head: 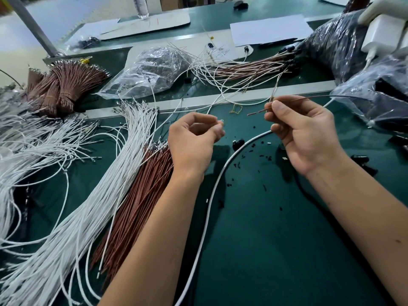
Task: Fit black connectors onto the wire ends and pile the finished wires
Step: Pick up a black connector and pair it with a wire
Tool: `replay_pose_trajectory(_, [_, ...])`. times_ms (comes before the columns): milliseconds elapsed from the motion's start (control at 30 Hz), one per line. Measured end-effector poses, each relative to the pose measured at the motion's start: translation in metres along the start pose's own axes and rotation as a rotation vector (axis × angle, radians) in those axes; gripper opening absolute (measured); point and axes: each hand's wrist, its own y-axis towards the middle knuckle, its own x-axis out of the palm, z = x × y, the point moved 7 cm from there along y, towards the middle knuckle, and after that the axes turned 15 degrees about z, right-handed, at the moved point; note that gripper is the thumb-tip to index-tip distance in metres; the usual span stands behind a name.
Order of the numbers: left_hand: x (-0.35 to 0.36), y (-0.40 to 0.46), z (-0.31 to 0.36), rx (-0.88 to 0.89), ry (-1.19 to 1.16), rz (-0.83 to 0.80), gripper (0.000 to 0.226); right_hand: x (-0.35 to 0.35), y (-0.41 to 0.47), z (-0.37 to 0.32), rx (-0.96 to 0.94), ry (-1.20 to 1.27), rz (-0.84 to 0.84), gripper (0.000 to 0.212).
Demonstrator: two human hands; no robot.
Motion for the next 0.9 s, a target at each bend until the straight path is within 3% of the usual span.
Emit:
replay_pose_trajectory(133, [-0.002, 0.000, 0.013, 0.347, 0.396, 0.023, 0.013, 0.001, -0.002, 0.003, -0.006, -0.066, 0.008, 0.010])
replay_pose_trajectory(333, [0.023, -0.017, 0.017, 0.552, 0.483, -0.215, 0.016, 0.002, -0.004, 0.000, -0.062, -0.116, 0.017, 0.008])
replay_pose_trajectory(400, [0.028, -0.023, 0.018, 0.648, 0.562, -0.224, 0.009, 0.001, -0.004, 0.000, -0.073, -0.122, 0.023, 0.008])
replay_pose_trajectory(500, [0.028, -0.023, 0.013, 0.720, 0.722, -0.184, 0.022, 0.001, -0.002, 0.000, -0.080, -0.122, 0.023, 0.009])
replay_pose_trajectory(667, [0.024, -0.015, 0.010, 0.532, 0.563, -0.183, 0.018, -0.001, 0.002, 0.000, -0.135, -0.163, 0.017, 0.009])
replay_pose_trajectory(800, [0.021, -0.009, 0.002, 0.167, 0.128, -0.242, 0.019, 0.001, -0.002, -0.009, -0.275, -0.181, 0.003, 0.006])
replay_pose_trajectory(900, [0.024, -0.011, -0.001, 0.023, -0.063, -0.303, 0.019, 0.005, -0.009, -0.021, -0.425, -0.187, -0.015, 0.009])
